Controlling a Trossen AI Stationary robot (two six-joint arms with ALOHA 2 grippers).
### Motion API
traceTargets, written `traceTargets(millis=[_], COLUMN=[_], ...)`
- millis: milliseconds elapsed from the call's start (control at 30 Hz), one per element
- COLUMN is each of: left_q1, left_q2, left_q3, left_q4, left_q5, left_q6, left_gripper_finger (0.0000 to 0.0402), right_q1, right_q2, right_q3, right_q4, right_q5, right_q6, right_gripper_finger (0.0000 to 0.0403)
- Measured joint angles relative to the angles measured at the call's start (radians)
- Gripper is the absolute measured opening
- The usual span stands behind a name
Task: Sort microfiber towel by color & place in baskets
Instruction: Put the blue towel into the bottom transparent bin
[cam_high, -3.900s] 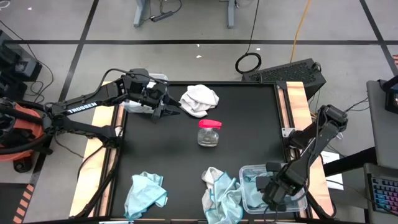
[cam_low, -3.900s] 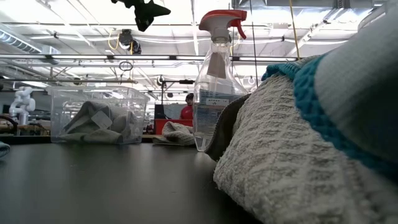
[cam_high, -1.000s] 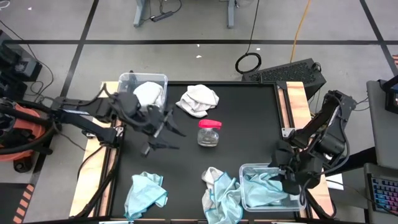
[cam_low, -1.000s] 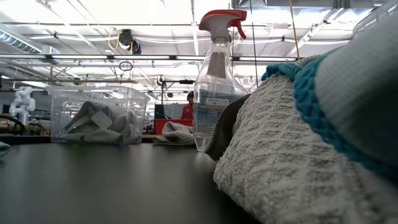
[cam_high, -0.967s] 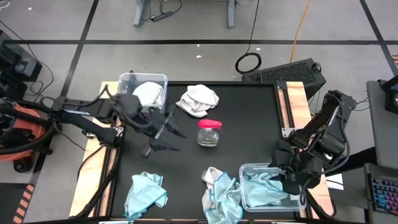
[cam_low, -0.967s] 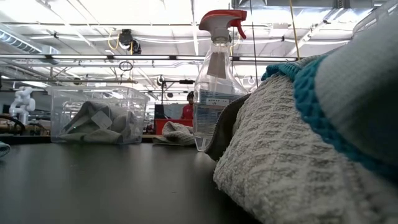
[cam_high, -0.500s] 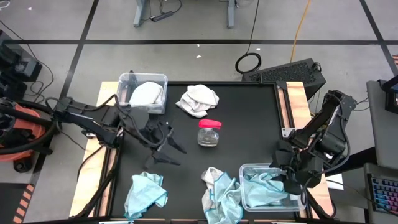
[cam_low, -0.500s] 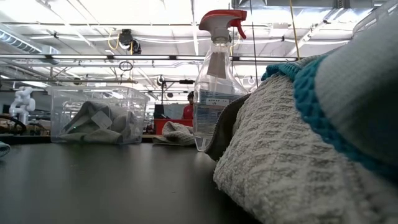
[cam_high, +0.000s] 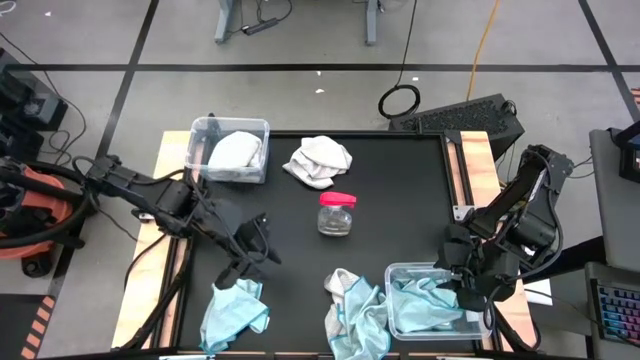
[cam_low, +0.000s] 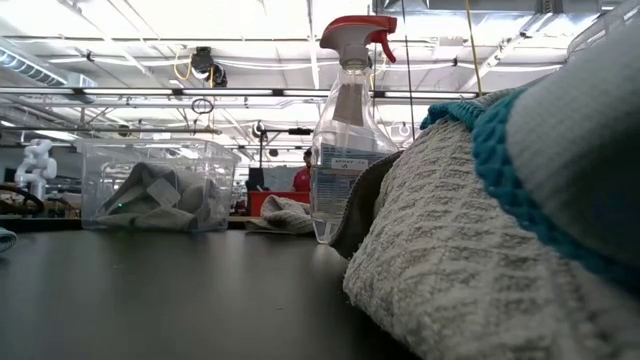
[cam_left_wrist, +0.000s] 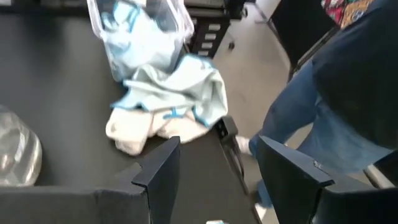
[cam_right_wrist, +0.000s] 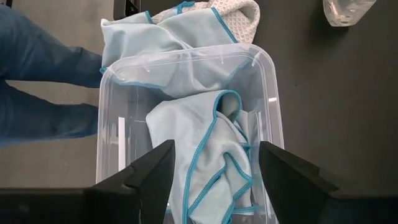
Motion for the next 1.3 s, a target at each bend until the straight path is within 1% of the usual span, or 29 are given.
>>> traceTargets(millis=[267, 433, 800, 900, 1000, 1133, 1300], left_q1=[-0.051, -0.101, -0.236, -0.272, -0.303, -0.343, -0.392], left_q2=[0.001, 0.029, 0.169, 0.206, 0.234, 0.249, 0.247], left_q3=[0.0, 0.0, -0.001, -0.009, -0.042, -0.096, -0.159], left_q4=[-0.068, -0.14, -0.282, -0.297, -0.308, -0.307, -0.304], left_q5=[-0.022, -0.024, -0.025, -0.025, -0.028, -0.059, -0.178], left_q6=[-0.035, -0.069, -0.082, -0.117, -0.177, -0.257, -0.394], left_gripper_finger=[0.0214, 0.0214, 0.0214, 0.0214, 0.0214, 0.0214, 0.0215], right_q1=[0.0, 0.0, 0.0, 0.0, 0.0, 0.0, 0.0], right_q2=[0.0, 0.0, 0.0, 0.0, 0.0, 0.0, 0.0], right_q3=[0.0, 0.0, 0.0, 0.0, 0.0, 0.0, 0.0], right_q4=[0.0, 0.001, 0.003, 0.003, 0.003, 0.003, 0.004], right_q5=[0.001, 0.005, 0.005, 0.005, 0.005, 0.004, 0.004], right_q6=[0.0, 0.0, -0.004, -0.012, -0.024, -0.035, -0.047], right_gripper_finger=[0.0222, 0.0222, 0.0222, 0.0222, 0.0222, 0.0222, 0.0222])
